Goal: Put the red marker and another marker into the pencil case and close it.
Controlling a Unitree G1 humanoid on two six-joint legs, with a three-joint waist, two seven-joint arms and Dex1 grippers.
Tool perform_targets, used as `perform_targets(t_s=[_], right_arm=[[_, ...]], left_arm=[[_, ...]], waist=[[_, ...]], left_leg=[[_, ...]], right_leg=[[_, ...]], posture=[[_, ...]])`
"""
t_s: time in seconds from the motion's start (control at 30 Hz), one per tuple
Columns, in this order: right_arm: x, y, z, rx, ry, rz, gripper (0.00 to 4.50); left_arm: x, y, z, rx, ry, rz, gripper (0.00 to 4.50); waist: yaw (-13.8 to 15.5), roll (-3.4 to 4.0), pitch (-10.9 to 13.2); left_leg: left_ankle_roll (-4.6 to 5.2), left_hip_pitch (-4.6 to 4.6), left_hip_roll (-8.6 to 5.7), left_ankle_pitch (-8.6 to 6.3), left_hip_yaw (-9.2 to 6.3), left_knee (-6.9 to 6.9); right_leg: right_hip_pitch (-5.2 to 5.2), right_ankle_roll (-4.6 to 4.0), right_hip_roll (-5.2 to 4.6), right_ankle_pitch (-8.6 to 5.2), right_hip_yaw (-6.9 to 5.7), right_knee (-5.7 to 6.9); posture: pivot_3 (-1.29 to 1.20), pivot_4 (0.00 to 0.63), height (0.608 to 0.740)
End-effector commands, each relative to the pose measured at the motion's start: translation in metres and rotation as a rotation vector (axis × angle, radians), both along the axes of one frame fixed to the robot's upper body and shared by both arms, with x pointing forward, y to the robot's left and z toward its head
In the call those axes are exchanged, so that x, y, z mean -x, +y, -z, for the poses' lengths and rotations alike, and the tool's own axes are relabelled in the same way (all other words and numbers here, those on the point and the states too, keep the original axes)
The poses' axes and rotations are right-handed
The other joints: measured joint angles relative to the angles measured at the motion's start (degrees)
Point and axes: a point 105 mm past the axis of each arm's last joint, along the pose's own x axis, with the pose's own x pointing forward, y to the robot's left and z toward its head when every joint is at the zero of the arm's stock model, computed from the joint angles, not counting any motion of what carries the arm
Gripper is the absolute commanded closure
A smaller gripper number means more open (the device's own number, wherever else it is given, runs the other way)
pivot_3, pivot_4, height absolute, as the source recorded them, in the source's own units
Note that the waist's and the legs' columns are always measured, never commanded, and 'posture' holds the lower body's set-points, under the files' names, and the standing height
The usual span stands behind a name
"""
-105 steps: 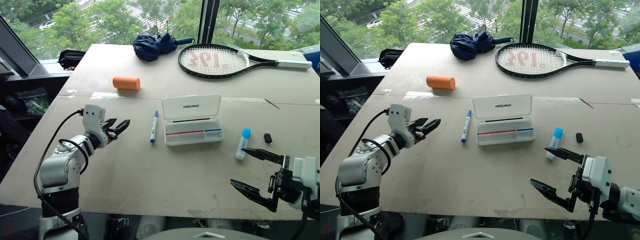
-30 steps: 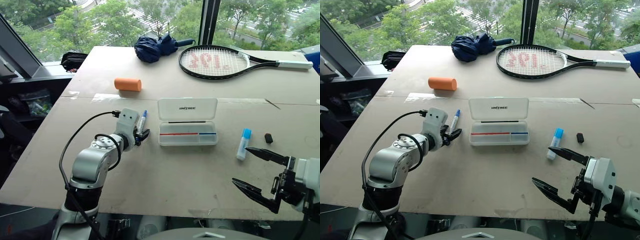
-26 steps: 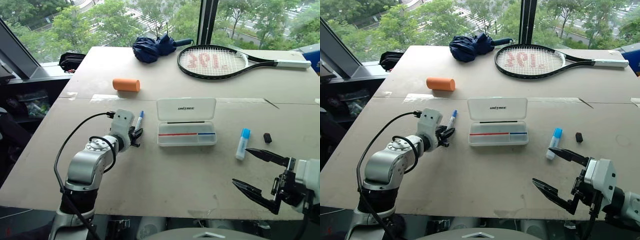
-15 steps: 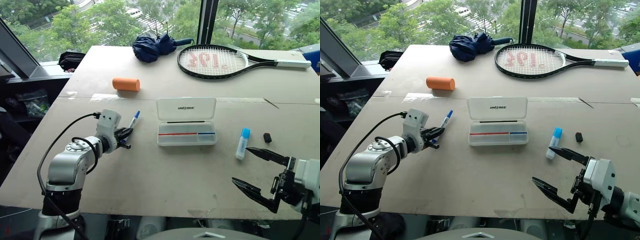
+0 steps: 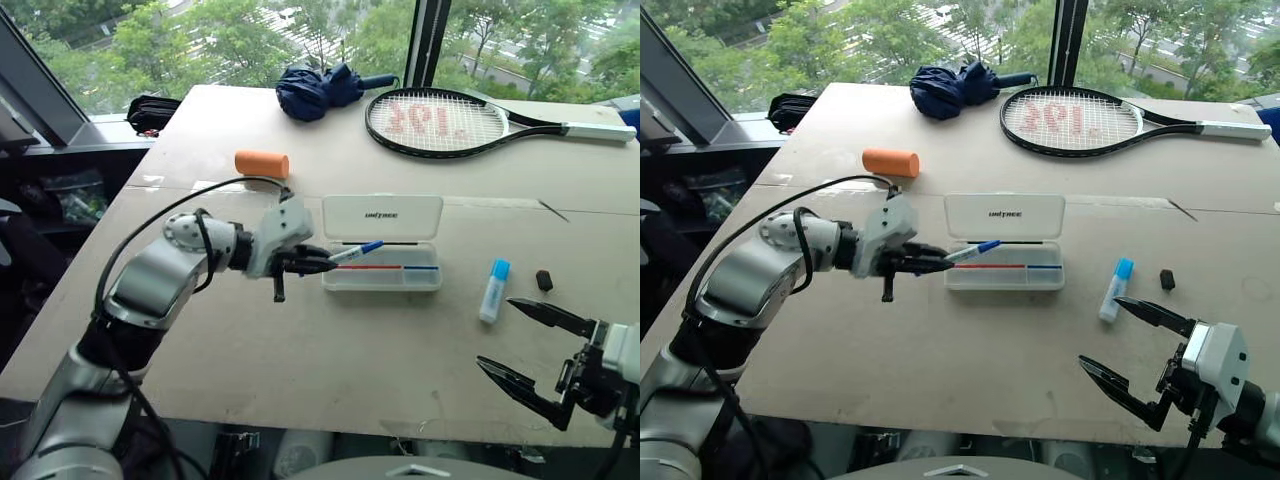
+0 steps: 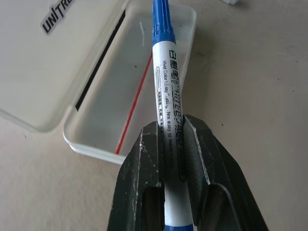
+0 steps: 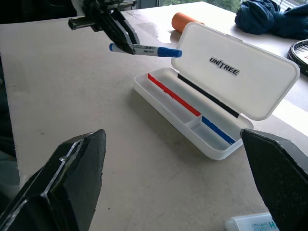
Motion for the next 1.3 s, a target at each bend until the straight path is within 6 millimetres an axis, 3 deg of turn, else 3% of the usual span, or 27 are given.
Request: perform_targets(t_s=[0.03, 0.2, 0.4, 0.47, 0.57, 0.7, 0.8, 0.9, 1.07, 1.27, 1.3], right_arm=[[0.005, -0.003, -0.014, 0.019, -0.047, -0.008, 0.00], [0.006, -0.003, -0.022, 0.013, -0.060, -0.001, 0.00], [0.007, 0.002, -0.023, -0.005, -0.059, 0.020, 0.00], [0.007, 0.003, -0.022, -0.013, -0.047, 0.036, 0.00], [0.003, 0.002, -0.022, -0.031, -0.035, 0.090, 0.00], [-0.010, 0.005, -0.015, -0.054, 0.010, 0.228, 0.00], [-0.025, 0.004, 0.003, -0.024, 0.077, 0.386, 0.00], [-0.042, -0.006, 0.029, 0.025, 0.197, 0.589, 0.00], [-0.071, -0.016, 0.055, -0.065, 0.358, 0.856, 0.00], [-0.103, -0.010, 0.079, -0.060, 0.483, 0.977, 0.00], [-0.105, -0.012, 0.084, -0.033, 0.500, 1.001, 0.25]], left_arm=[[-0.020, -0.016, 0.004, -0.088, -0.043, 0.057, 4.45], [-0.042, -0.033, 0.015, -0.192, -0.082, 0.115, 4.45], [-0.047, -0.042, 0.030, -0.237, -0.082, 0.129, 4.45], [-0.049, -0.042, 0.031, -0.240, -0.095, 0.113, 3.43], [-0.045, -0.044, 0.022, -0.190, -0.097, 0.120, 2.28], [-0.026, -0.035, -0.006, -0.047, -0.054, 0.130, 0.51], [-0.001, -0.031, -0.039, 0.190, -0.108, 0.170, 0.51], [0.035, -0.011, -0.046, 0.282, -0.012, 0.201, 0.51], [0.081, 0.012, -0.039, 0.329, 0.063, 0.201, 0.51], [0.102, 0.014, -0.027, 0.335, 0.067, 0.143, 0.51], [0.103, 0.014, -0.026, 0.336, 0.068, 0.126, 0.48]], waist=[[-0.2, -0.01, 0.0], [-1.5, -0.03, 0.1], [-1.5, -0.03, 0.1], [-1.4, -0.03, 0.1], [-1.4, -0.04, 0.1], [-1.7, -0.02, 0.1], [-1.8, 0.00, 0.1], [-1.8, 0.04, 0.1], [-2.0, 0.13, 0.2], [-1.4, 0.13, 0.2], [-1.4, 0.06, 0.1]], left_leg=[[0.01, 0.01, 0.00, -0.01, 0.01, 0.01], [0.04, 0.01, 0.02, -0.02, -0.07, -0.01], [0.04, 0.02, 0.13, -0.02, -0.11, -0.01], [0.04, 0.01, 0.13, -0.02, -0.11, 0.00], [0.04, 0.00, 0.13, -0.02, -0.12, 0.00], [0.04, 0.04, 0.14, -0.02, -0.13, 0.00], [0.02, 0.01, 0.27, -0.01, -0.13, 0.00], [0.01, 0.01, 0.29, -0.01, -0.10, -0.01], [-0.02, 0.02, 0.30, 0.01, -0.15, -0.04], [-0.02, 0.03, 0.11, 0.00, -0.15, -0.04], [-0.02, 0.05, 0.10, 0.00, -0.14, -0.04]], right_leg=[[0.00, 0.09, 0.02, 0.04, 0.00, 0.01], [-0.02, 0.22, 0.16, 0.04, -0.03, 0.08], [-0.05, 0.23, 0.25, 0.03, -0.03, 0.15], [-0.05, 0.24, 0.25, 0.03, -0.02, 0.15], [-0.04, 0.24, 0.23, 0.02, -0.01, 0.15], [-0.04, 0.24, 0.18, 0.02, 0.01, 0.21], [-0.12, 0.22, 0.19, 0.02, -0.01, 0.26], [-0.14, 0.20, -0.08, 0.01, 0.03, 0.25], [-0.13, 0.03, -0.11, -0.07, 0.07, 0.22], [-0.11, -0.02, -0.06, -0.09, 0.07, 0.22], [-0.09, -0.02, -0.04, -0.09, 0.05, 0.20]], posture=[[0.00, 0.150, 0.730], [0.00, 0.150, 0.730], [0.00, 0.150, 0.730], [0.00, 0.150, 0.730], [0.00, 0.150, 0.730], [0.00, 0.150, 0.730], [0.00, 0.150, 0.730], [0.00, 0.150, 0.730], [0.00, 0.150, 0.730], [0.00, 0.150, 0.730], [0.00, 0.150, 0.730]])
